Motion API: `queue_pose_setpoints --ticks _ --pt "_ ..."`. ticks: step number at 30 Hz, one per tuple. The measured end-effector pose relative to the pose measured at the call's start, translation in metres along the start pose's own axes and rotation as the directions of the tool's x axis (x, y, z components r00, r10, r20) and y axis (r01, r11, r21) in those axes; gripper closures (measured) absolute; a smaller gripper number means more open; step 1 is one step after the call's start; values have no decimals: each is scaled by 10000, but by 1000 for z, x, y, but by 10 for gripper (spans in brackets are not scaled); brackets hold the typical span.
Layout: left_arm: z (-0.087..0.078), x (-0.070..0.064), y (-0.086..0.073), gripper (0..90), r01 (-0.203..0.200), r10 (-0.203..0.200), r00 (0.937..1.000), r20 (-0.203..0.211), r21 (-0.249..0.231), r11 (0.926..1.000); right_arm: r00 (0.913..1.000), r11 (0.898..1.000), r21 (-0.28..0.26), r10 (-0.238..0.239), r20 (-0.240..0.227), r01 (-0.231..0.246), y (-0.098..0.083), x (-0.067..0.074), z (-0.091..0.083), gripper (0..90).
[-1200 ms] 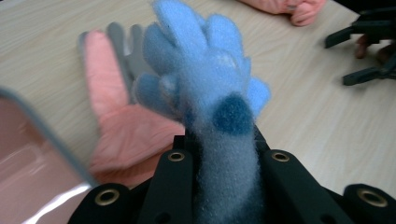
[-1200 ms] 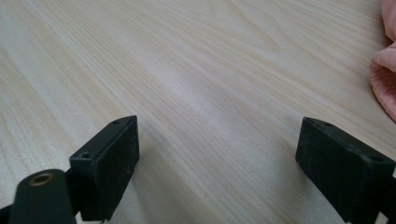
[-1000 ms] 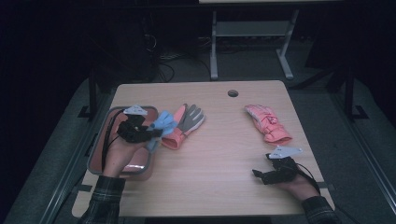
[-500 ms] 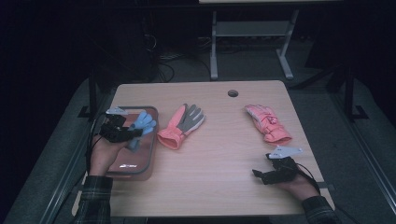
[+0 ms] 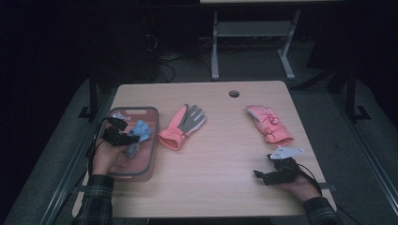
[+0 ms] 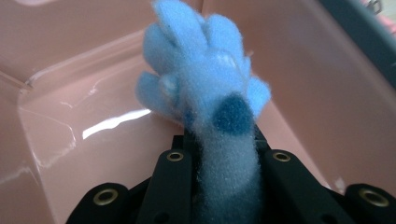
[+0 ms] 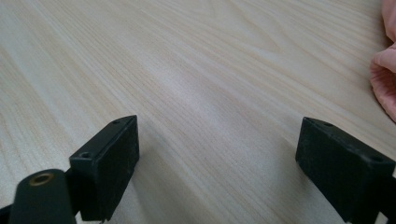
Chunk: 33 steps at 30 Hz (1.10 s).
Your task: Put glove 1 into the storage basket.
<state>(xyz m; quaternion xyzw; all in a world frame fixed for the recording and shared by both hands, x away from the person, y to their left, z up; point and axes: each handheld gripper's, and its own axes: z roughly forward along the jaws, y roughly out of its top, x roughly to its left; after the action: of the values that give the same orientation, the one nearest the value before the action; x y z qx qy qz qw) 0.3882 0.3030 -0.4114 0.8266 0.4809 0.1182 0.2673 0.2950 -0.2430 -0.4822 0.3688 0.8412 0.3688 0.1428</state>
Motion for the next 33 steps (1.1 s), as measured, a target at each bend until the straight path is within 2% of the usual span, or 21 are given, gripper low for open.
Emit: queue_pose_setpoints --ticks 7,9,13,16,19,25,28,33 --pt "11 1 -1 770 -28 36 9999 -153 524 9986 10000 10000 -2 -4 0 4 0 0 0 132" --pt "14 3 -2 762 47 -38 9999 -126 697 9976 10000 10000 6 10 0 -10 0 0 0 132" --pt "15 5 -3 725 267 -261 9996 -81 726 9970 10000 10000 5 -3 2 3 0 0 0 132" --pt "17 8 -5 647 489 -484 9988 -77 877 9949 10000 10000 37 73 5 -73 0 1 0 132" --pt "18 8 -6 537 499 -469 9982 -363 877 9949 10000 10000 28 47 3 -47 0 0 0 132" --pt "20 8 -6 258 587 -555 9975 -441 756 9954 10000 10000 39 63 -8 -63 0 1 0 132" --pt "18 8 -5 178 601 -568 9970 -534 625 9962 10000 10000 37 62 -8 -62 0 1 0 132" --pt "7 8 -3 154 530 -517 9966 -646 183 9984 10000 10000 27 42 5 -42 0 0 0 132"
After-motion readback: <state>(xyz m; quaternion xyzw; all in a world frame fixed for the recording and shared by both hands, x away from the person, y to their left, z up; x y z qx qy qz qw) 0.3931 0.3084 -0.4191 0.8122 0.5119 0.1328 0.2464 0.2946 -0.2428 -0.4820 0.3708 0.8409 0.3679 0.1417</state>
